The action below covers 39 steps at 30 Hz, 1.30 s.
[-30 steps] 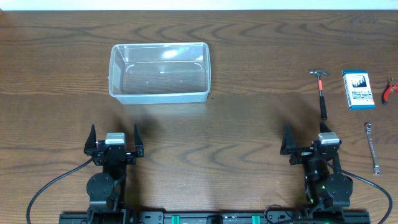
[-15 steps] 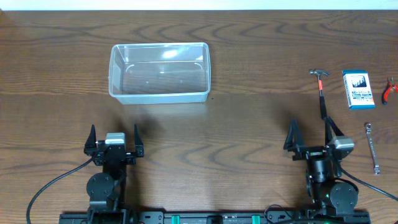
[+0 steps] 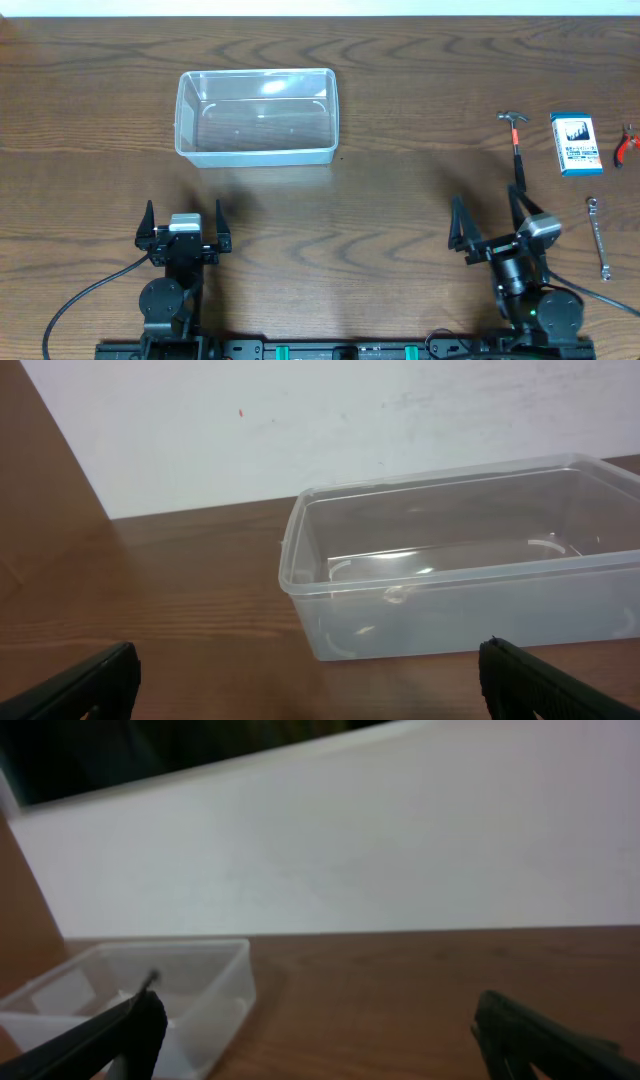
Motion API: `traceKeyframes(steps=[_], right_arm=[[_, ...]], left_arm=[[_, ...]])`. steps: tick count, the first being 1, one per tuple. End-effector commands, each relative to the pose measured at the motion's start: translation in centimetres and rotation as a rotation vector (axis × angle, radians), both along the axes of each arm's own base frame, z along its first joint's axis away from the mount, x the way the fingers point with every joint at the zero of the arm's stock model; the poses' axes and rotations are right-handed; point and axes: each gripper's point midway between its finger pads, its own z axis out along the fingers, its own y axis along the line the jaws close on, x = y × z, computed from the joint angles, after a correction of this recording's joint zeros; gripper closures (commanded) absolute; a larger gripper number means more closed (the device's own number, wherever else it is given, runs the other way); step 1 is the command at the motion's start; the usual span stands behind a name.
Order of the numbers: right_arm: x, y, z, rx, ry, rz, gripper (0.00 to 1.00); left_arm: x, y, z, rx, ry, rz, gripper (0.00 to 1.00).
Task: Pack container
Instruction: 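Move the right gripper up and left to the clear box's right rim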
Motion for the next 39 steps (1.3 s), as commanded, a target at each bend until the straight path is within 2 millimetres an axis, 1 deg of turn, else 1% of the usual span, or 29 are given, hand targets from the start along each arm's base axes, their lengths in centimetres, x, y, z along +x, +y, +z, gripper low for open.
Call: traceKeyframes(steps=[1,2,4,6,7,9,11,13,15,18,20,21,23,25,28,31,33,35,36,39], right_arm=[[0.0,-0.9,4.9,-0.092,-0.057,-0.063,0.01],[0.5,-0.8,6.0,-0.116,-0.048,-0.060,0.01],[1.6,-0.5,7.3,-0.141,-0.002,-0.036,0.01],[3.2,0.1,8.1,-0.153,0.089,-0.001,0.01],[4.0,0.4,8.3,-0.152,0.136,0.022,0.01],[5.7,2.2,8.3,-0.152,0.280,0.119,0.01],[6.4,3.7,8.0,-0.177,0.393,0.198,0.01],[7.1,4.5,8.3,-0.203,0.482,0.233,0.01],[8.2,5.3,9.4,-0.199,0.497,0.258,0.01],[9.9,6.5,11.4,-0.206,0.459,0.289,0.01],[11.2,7.4,12.2,-0.221,0.456,0.287,0.01],[11.7,8.0,12.2,-0.233,0.465,0.284,0.01],[12.9,9.3,11.8,-0.275,0.501,0.257,0.01],[14.1,10.4,10.7,-0.342,0.556,0.192,0.01],[15.3,11.7,8.9,-0.444,0.645,0.119,0.01],[15.3,13.4,7.4,-0.489,0.725,0.164,0.01],[14.3,15.0,5.9,-0.503,0.785,0.245,0.01],[13.8,15.9,5.1,-0.505,0.804,0.284,0.01],[14.0,16.2,4.9,-0.504,0.798,0.288,0.01],[15.4,16.9,5.1,-0.471,0.764,0.273,0.01]], left_arm=[[-0.1,0.3,-1.8,-0.007,0.055,0.014,0.02],[-0.1,0.3,-1.8,-0.007,0.055,0.014,0.02],[-0.1,0.3,-1.8,-0.007,0.055,0.014,0.02],[-0.1,0.3,-1.8,-0.007,0.055,0.014,0.02],[-0.1,0.3,-1.8,-0.007,0.055,0.014,0.02],[-0.1,0.3,-1.8,-0.007,0.055,0.014,0.02],[-0.1,0.3,-1.8,-0.007,0.055,0.014,0.02],[-0.1,0.3,-1.8,-0.007,0.055,0.014,0.02],[-0.1,0.3,-1.8,-0.007,0.055,0.014,0.02],[-0.1,0.3,-1.8,-0.007,0.055,0.014,0.02],[-0.1,0.3,-1.8,-0.007,0.055,0.014,0.02],[-0.1,0.3,-1.8,-0.007,0.055,0.014,0.02],[-0.1,0.3,-1.8,-0.007,0.055,0.014,0.02],[-0.1,0.3,-1.8,-0.007,0.055,0.014,0.02],[-0.1,0.3,-1.8,-0.007,0.055,0.014,0.02],[-0.1,0.3,-1.8,-0.007,0.055,0.014,0.02],[-0.1,0.3,-1.8,-0.007,0.055,0.014,0.02],[-0.1,0.3,-1.8,-0.007,0.055,0.014,0.02],[-0.1,0.3,-1.8,-0.007,0.055,0.014,0.02],[-0.1,0.3,-1.8,-0.007,0.055,0.014,0.02]])
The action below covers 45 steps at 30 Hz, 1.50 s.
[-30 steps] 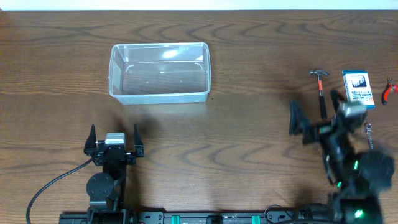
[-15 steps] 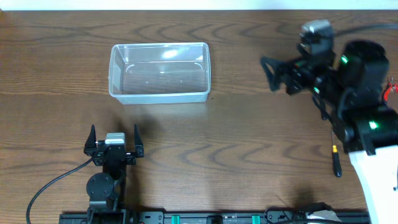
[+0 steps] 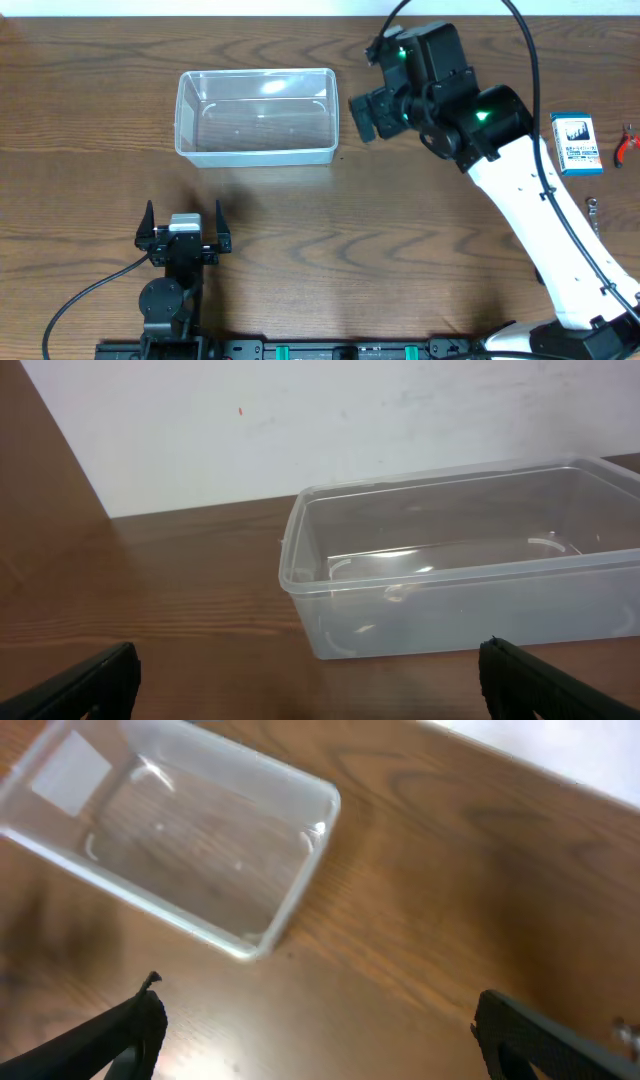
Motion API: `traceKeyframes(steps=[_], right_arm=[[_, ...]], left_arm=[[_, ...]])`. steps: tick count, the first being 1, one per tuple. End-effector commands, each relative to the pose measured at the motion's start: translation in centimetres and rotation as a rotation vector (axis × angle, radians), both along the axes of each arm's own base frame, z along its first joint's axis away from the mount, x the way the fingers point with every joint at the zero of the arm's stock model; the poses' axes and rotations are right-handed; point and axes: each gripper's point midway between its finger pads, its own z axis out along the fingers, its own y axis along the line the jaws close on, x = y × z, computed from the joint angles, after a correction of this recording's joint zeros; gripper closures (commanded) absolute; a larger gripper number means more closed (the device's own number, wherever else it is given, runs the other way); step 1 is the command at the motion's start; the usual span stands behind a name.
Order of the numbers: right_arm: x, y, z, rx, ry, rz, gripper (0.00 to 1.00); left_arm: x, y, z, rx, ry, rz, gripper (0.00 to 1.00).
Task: Pack container
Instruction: 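Move the right gripper up and left to the clear box's right rim, then move the left gripper to the clear box's left rim and grip it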
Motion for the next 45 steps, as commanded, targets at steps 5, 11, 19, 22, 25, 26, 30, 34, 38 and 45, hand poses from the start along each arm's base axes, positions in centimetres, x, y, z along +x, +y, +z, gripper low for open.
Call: traceKeyframes(steps=[5,11,19,22,25,26,30,34,38,45], right_arm=[[2.7,1.9,1.4,0.175,-0.009,-0.172,0.01],[3.7,3.5,0.1,0.195,0.096,-0.250,0.01],[2.8,4.6,-4.4,0.064,0.264,-0.251,0.01],[2.1,4.2,-5.5,0.022,0.306,-0.248,0.01],[1.4,3.7,-6.0,-0.004,0.339,-0.252,0.01],[1.2,3.6,-6.1,-0.011,0.347,-0.253,0.01],[1.0,3.5,-6.2,-0.015,0.352,-0.254,0.01],[1.1,3.5,-6.1,-0.012,0.348,-0.254,0.01],[1.2,3.4,-6.2,-0.012,0.350,-0.256,0.01],[1.1,3.5,-6.2,-0.010,0.354,-0.253,0.01]], left_arm=[[-0.1,0.3,-1.8,-0.007,0.052,0.015,0.02],[-0.1,0.3,-1.8,-0.007,0.052,0.015,0.02],[-0.1,0.3,-1.8,-0.007,0.052,0.015,0.02],[-0.1,0.3,-1.8,-0.007,0.052,0.015,0.02],[-0.1,0.3,-1.8,-0.007,0.052,0.015,0.02],[-0.1,0.3,-1.8,-0.007,0.052,0.015,0.02],[-0.1,0.3,-1.8,-0.007,0.052,0.015,0.02],[-0.1,0.3,-1.8,-0.007,0.052,0.015,0.02],[-0.1,0.3,-1.8,-0.007,0.052,0.015,0.02],[-0.1,0.1,-1.8,-0.053,0.049,0.008,0.02]])
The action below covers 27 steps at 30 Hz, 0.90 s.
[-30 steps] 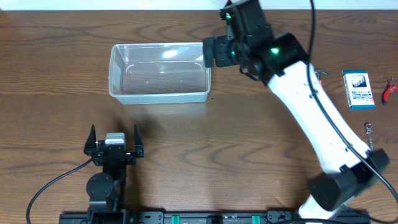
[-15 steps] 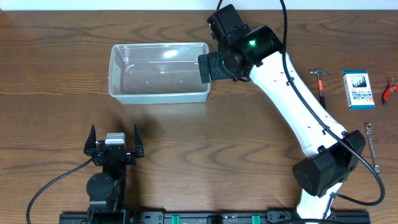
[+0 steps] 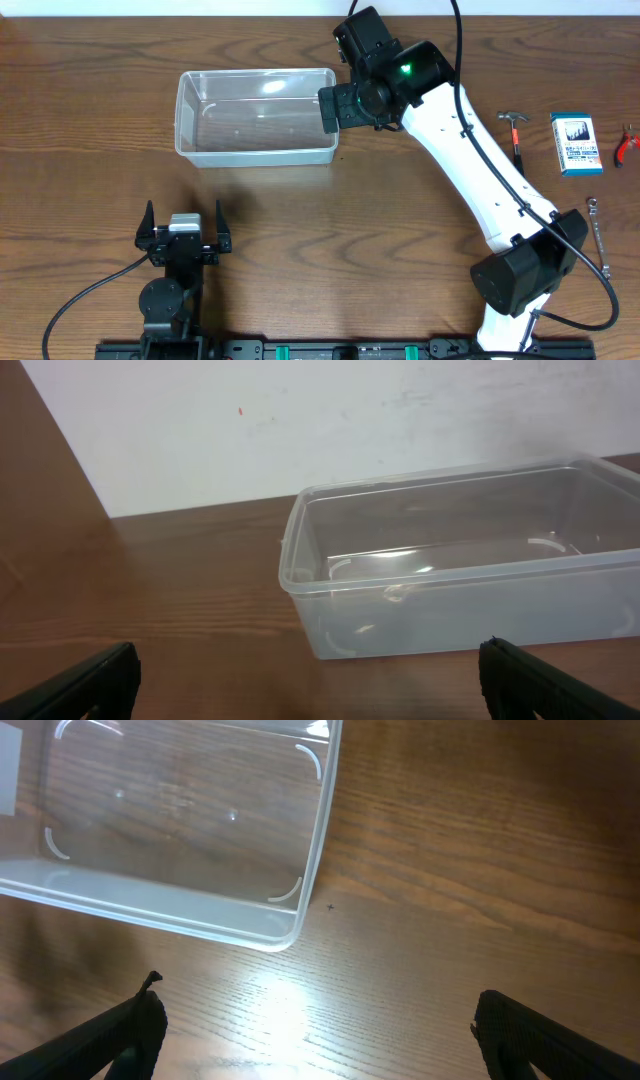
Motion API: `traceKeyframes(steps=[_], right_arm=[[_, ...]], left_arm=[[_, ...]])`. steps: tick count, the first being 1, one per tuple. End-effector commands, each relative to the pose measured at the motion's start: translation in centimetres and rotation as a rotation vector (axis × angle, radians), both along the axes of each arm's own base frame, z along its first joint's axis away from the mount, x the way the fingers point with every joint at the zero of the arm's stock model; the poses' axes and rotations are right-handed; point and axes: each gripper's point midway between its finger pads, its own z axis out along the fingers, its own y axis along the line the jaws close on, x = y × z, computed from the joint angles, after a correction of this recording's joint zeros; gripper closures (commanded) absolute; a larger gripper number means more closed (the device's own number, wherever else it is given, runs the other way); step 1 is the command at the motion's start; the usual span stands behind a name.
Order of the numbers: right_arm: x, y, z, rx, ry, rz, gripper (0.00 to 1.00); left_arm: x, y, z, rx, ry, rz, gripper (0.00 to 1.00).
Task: Pack container
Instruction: 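Move the left gripper to the clear box's left rim and grip it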
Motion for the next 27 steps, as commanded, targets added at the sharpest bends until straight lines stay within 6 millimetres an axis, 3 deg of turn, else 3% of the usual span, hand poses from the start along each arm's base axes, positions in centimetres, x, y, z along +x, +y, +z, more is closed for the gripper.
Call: traceKeyframes(steps=[1,6,9,13,19,22,27], right_arm=[[0.2,0.2,0.8,0.015,-0.017,-0.010,0.01],[0.2,0.2,0.8,0.014,-0.018,-0.009,0.01],[0.3,0.2,0.8,0.014,-0.019,-0.011,0.01],[0.3,0.2,0.9,0.015,-0.021,-0.011,0.01],[0.3,0.2,0.8,0.014,-0.019,-0.011,0.01],[0.3,0.2,0.8,0.014,-0.019,-0.011,0.01],[0.3,0.2,0.8,0.014,-0.018,-0.011,0.01]], left_arm=[[-0.1,-0.3,-1.8,-0.092,0.048,-0.007,0.02],[-0.1,-0.9,-1.1,-0.288,0.033,-0.021,0.02],[-0.2,-0.8,1.3,-0.288,-0.005,-0.022,0.02],[-0.9,0.7,5.6,-0.207,0.003,0.037,0.02],[-1.4,5.9,14.5,-0.131,0.089,0.260,0.02],[-0.2,7.5,17.6,-0.146,0.219,0.288,0.02],[3.9,7.1,19.8,-0.246,0.467,0.059,0.02]])
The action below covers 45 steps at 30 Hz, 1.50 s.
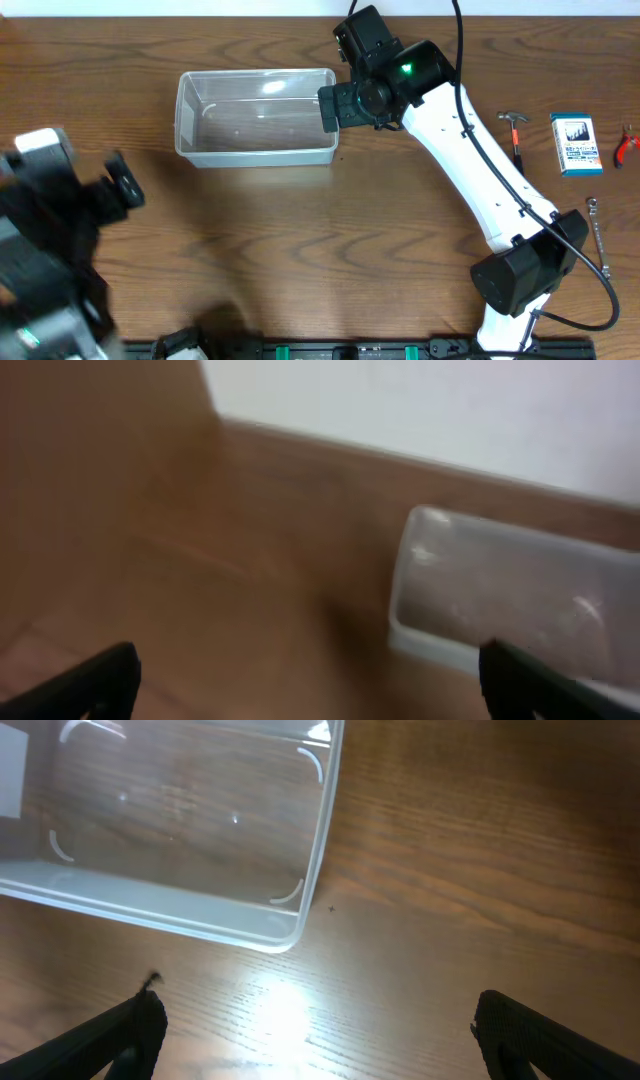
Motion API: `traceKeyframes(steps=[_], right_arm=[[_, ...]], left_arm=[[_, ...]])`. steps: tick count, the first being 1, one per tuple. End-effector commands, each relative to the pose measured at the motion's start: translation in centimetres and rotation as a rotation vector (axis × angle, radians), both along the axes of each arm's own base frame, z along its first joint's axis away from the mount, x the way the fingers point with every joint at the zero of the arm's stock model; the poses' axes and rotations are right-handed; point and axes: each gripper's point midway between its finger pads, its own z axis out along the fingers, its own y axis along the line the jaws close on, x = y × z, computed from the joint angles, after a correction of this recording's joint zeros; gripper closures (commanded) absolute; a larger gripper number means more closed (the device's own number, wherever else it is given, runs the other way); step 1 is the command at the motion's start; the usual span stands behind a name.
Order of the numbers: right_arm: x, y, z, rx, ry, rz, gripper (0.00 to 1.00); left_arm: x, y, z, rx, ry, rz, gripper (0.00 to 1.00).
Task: Pack container
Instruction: 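Move the left gripper to the clear box's left rim and grip it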
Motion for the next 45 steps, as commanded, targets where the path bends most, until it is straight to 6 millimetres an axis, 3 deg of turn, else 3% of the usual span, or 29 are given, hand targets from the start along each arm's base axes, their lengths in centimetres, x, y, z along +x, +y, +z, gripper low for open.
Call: traceKeyframes(steps=[1,5,11,14,18,20,24,30,34,41,45], right_arm=[[0.2,0.1,0.6,0.010,-0.013,-0.011,0.01],[0.2,0.1,0.6,0.010,-0.013,-0.011,0.01],[0.2,0.1,0.6,0.010,-0.013,-0.011,0.01],[0.2,0.1,0.6,0.011,-0.013,-0.011,0.01],[0.2,0.1,0.6,0.011,-0.013,-0.012,0.01],[0.2,0.2,0.6,0.011,-0.013,-0.011,0.01],[0.4,0.3,0.7,0.015,-0.020,-0.011,0.01],[0.2,0.1,0.5,0.009,-0.013,-0.011,0.01],[0.7,-0.6,0.4,-0.032,-0.036,-0.032,0.01],[0.6,-0.9,0.3,-0.058,-0.037,-0.002,0.01],[0.6,-0.9,0.3,-0.061,-0.037,0.006,0.01]], left_arm=[[3.9,-1.6,1.2,-0.119,0.070,-0.263,0.02],[7.1,-2.4,0.3,-0.324,0.188,-0.435,0.02],[10.6,-0.7,-3.7,-0.507,0.426,-0.407,0.02],[11.8,1.8,-6.2,-0.439,0.527,-0.322,0.02],[11.7,7.3,-9.5,-0.276,0.675,-0.006,0.02],[12.0,8.1,-10.1,-0.226,0.697,0.032,0.02],[14.1,7.3,-10.6,-0.233,0.653,-0.010,0.02],[15.9,4.3,-11.8,-0.289,0.647,-0.170,0.02],[15.9,5.0,-15.1,-0.227,0.776,-0.131,0.02],[16.3,5.1,-20.3,-0.313,0.889,-0.056,0.02],[17.1,3.5,-21.8,-0.429,0.886,-0.093,0.02]])
